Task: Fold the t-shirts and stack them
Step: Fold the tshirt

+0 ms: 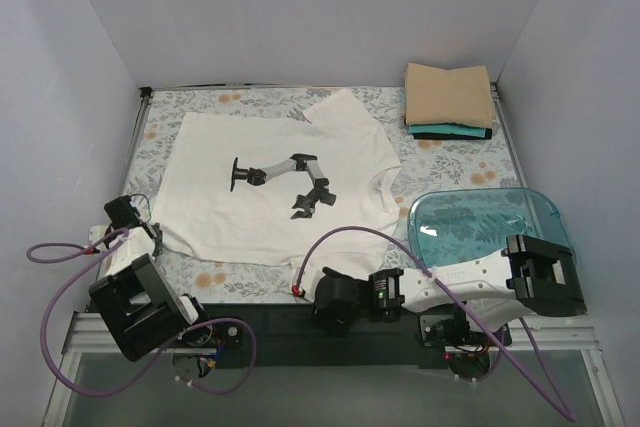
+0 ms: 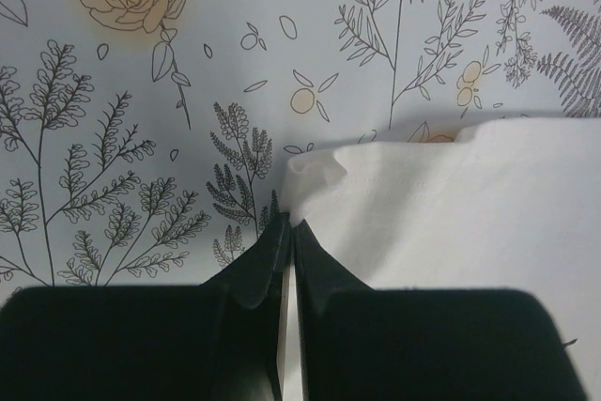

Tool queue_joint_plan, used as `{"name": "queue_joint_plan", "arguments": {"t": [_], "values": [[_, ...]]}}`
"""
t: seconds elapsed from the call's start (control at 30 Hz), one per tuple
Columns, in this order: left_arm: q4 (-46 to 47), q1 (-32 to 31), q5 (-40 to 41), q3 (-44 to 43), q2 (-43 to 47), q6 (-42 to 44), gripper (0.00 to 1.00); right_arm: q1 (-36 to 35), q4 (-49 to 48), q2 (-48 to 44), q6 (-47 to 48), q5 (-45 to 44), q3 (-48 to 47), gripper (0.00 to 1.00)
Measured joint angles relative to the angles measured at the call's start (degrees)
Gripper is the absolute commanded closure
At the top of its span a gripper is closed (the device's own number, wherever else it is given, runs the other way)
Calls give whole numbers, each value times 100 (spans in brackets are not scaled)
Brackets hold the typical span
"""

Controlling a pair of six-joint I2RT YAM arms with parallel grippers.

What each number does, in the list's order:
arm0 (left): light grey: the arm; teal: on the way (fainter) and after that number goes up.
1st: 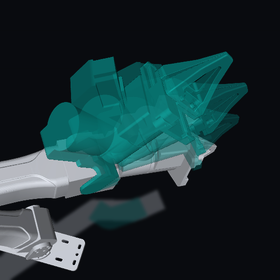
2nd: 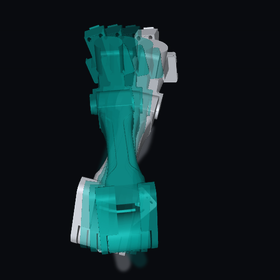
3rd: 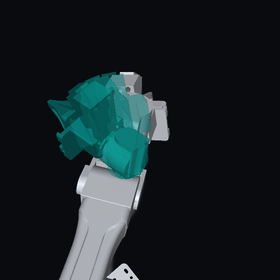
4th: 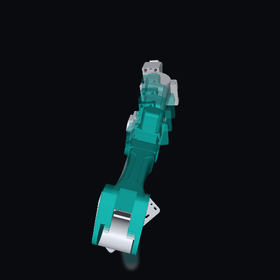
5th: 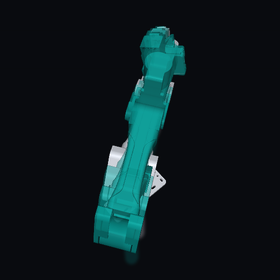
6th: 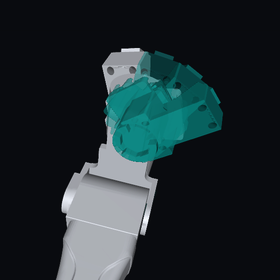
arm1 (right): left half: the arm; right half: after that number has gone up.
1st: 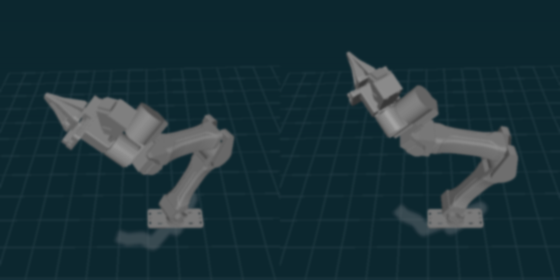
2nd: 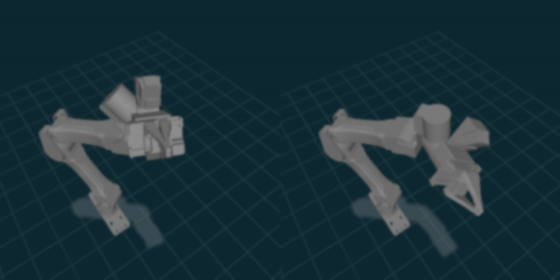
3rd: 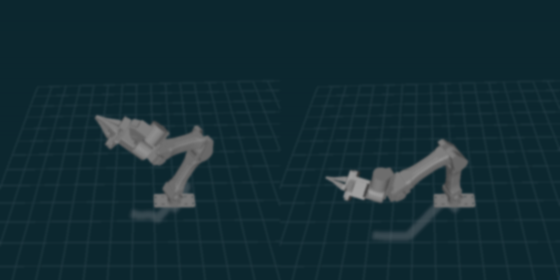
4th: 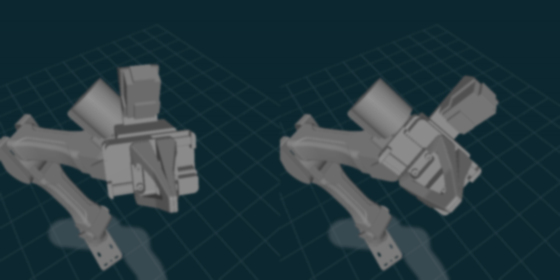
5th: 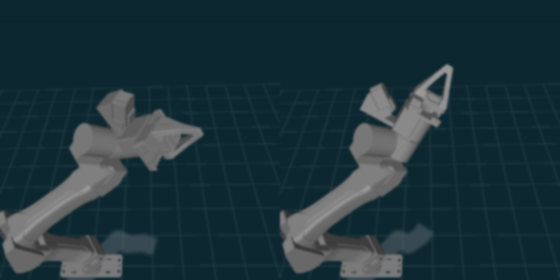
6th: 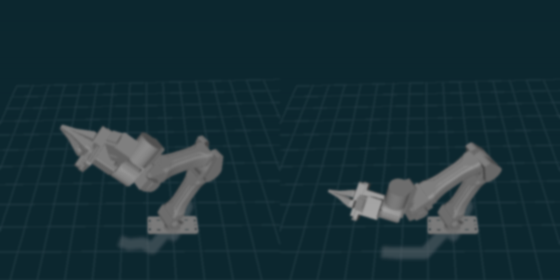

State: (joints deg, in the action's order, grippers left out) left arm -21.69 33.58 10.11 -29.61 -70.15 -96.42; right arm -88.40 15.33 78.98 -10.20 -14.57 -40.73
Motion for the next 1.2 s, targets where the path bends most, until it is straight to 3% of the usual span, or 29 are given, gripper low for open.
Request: {"name": "queue_joint_plan", "arguments": {"t": [0.17, 0.2, 0.23, 0.3, 0.37, 0.63, 0.83, 1.2], "values": [[13, 0, -11, 4, 0, 0, 100, -107, -35, 546, -107, -323, -188, 44], [13, 0, -9, 4, 0, -2, 100, -127, -44, 658, -170, -372, -223, 65], [11, 0, -9, 4, 0, -2, 100, -144, -37, 695, -175, -396, -262, 75], [7, 0, -7, 4, 0, -4, 100, -212, -42, 728, -249, -522, -317, 90], [-15, 0, -4, 4, 2, -26, 100, -262, -33, 726, -293, -623, -328, 97], [-249, 0, 195, 4, 96, -280, 100, -284, 251, 280, -483, -702, -321, 99], [-719, 0, 485, 4, 258, -741, 100, -286, 450, -131, -492, -203, -52, 99], [-1036, 0, 306, 63, 940, -1058, 100, -197, 577, -577, -420, 120, 28, 99]]}}
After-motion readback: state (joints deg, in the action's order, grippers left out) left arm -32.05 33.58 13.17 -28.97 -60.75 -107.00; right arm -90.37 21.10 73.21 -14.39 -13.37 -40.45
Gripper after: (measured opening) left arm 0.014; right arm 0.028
